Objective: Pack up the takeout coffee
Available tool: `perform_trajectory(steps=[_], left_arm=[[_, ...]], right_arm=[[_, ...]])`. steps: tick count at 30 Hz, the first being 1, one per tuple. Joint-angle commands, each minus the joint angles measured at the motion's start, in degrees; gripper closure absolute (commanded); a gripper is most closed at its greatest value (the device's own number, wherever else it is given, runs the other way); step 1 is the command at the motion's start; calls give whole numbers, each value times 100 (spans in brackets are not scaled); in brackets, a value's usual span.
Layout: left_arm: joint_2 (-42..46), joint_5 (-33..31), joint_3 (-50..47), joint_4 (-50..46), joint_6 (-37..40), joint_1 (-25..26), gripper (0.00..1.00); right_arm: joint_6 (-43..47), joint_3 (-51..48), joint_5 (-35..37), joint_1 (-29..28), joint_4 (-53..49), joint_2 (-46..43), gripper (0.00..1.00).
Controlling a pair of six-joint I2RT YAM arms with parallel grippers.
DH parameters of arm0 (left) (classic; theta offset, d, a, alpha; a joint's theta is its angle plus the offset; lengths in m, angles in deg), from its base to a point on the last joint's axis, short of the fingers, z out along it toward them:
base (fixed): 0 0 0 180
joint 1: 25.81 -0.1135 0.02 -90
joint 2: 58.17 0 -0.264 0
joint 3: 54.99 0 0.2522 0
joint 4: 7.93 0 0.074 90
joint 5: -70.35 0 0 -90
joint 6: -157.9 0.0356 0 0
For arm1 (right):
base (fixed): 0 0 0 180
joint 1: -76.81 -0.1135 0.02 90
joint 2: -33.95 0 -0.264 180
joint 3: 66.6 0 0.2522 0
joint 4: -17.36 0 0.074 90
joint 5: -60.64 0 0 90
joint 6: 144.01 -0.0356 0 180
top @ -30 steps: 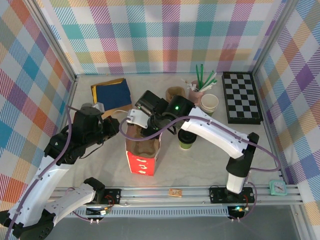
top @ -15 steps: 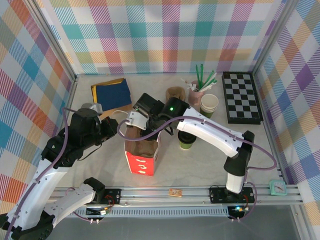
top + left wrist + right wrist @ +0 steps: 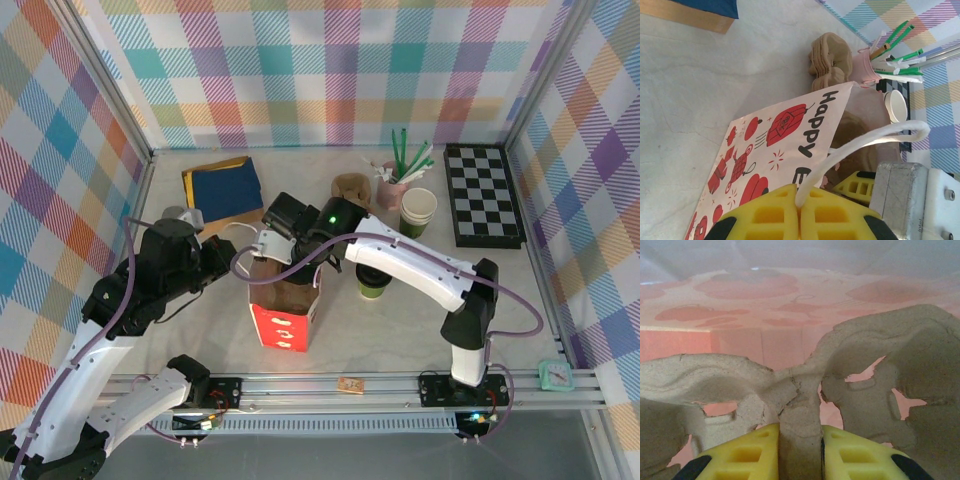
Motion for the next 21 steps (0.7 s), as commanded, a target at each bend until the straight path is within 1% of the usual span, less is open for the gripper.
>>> perform_trajectory(steps=[1,11,21], left_arm=[[80,-64,-26,-101,-22,-62,92],[98,-108,-47,-112,-15,-62,94],[159,-181,-49,-168,-5,-62,94]], right_arm=[[153,49,28,-23,-226,61,76],[199,-9,62,-32,-321,239,77],[207,-273,50,-36,-51,280,77]])
